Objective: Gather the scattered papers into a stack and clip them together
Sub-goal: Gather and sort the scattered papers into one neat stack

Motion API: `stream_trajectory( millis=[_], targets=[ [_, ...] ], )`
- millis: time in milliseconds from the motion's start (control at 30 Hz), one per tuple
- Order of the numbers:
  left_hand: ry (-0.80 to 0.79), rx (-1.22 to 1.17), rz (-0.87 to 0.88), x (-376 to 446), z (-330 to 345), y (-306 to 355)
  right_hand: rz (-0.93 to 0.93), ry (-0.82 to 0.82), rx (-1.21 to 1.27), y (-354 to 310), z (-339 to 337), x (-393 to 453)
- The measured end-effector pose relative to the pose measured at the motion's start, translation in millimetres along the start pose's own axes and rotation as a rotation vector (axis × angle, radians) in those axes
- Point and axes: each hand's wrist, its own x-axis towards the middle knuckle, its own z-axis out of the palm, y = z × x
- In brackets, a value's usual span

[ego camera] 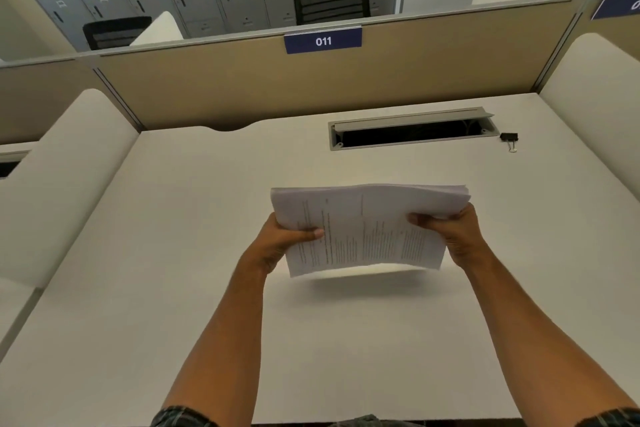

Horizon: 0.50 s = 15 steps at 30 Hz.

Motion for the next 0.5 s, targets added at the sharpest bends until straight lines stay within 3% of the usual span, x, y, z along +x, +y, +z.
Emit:
stream_trajectory(
  millis=[500],
  targets=[
    [0.051,-0.003,-0.029,0,9,-44,0.165,-0.043,-0.115,39,-7,-21]
  ],
)
